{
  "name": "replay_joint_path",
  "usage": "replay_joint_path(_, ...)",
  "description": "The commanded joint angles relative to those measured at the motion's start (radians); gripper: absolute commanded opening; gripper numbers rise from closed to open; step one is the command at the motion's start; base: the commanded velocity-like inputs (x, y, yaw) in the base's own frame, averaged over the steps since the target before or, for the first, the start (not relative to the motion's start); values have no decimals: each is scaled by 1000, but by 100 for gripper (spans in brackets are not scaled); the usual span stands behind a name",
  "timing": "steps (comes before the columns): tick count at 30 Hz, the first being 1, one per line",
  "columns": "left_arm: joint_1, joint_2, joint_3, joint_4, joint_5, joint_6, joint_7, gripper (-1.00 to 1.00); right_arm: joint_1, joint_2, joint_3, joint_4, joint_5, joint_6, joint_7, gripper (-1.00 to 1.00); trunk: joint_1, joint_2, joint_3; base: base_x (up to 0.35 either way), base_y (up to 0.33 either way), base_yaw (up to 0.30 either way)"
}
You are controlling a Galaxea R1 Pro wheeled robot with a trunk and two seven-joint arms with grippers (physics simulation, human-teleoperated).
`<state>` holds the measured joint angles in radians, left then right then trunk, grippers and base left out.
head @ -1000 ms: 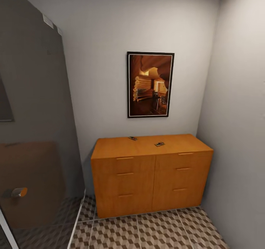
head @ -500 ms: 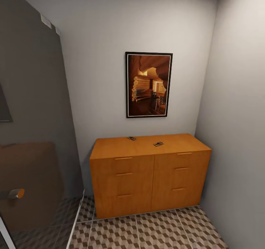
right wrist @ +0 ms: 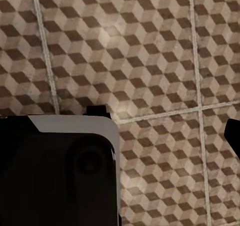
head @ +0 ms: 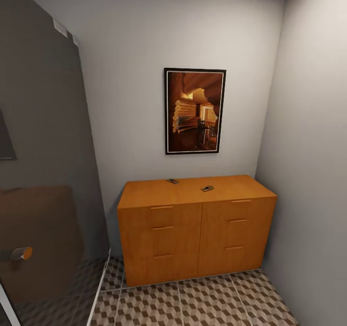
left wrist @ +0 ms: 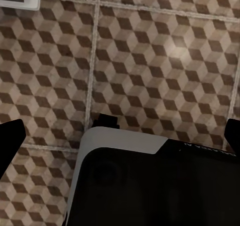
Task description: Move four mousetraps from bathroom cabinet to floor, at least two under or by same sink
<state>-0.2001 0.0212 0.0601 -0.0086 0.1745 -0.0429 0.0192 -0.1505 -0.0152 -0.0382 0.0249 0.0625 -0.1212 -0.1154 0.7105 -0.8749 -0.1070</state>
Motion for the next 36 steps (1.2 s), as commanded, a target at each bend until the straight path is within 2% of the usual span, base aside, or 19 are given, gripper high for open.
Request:
replay_joint_path(1,-1,0,6,1,2,-3,1,100,-1,0,-4,3,6,-5,-3,100,0,-1,-2,0,0,0)
replay_joint_path(16,-1,1,0,-5,-5,-5,1,100,-1,-1,-7,3,3,-5,-4,100,0,-1,-2,0,0,0)
replay_joint_path(20,-2,6,-4,-40,-9,-5,2,100,-1,-6,-9,-2,6,2,-5,100,0,-1,-2,0,0,0)
replay_joint_path(24,-2,10,-6,-116,-10,1,4,100,-2,-8,-7,-17,15,36,-7,100,0,-1,-2,0,0,0)
replay_joint_path(26,-2,12,-6,-190,-12,8,4,100,-1,-9,-7,-58,18,77,-8,100,0,-1,-2,0,0,0)
replay_joint_path(27,-2,13,-6,-301,-17,25,4,100,-1,-10,-5,-176,20,157,-8,100,0,-1,-2,0,0,0)
replay_joint_path(32,-2,13,-6,-468,-32,100,4,100,-1,-11,-4,-380,20,307,-9,100,0,-1,-2,0,0,0)
replay_joint_path(35,-2,12,-6,-581,-49,181,4,100,-1,-11,-6,-518,19,411,-9,100,0,-1,-2,0,0,0)
replay_joint_path(36,-2,11,-6,-739,-73,301,3,100,-1,-10,-7,-702,19,540,-9,100,0,-1,-2,0,0,0)
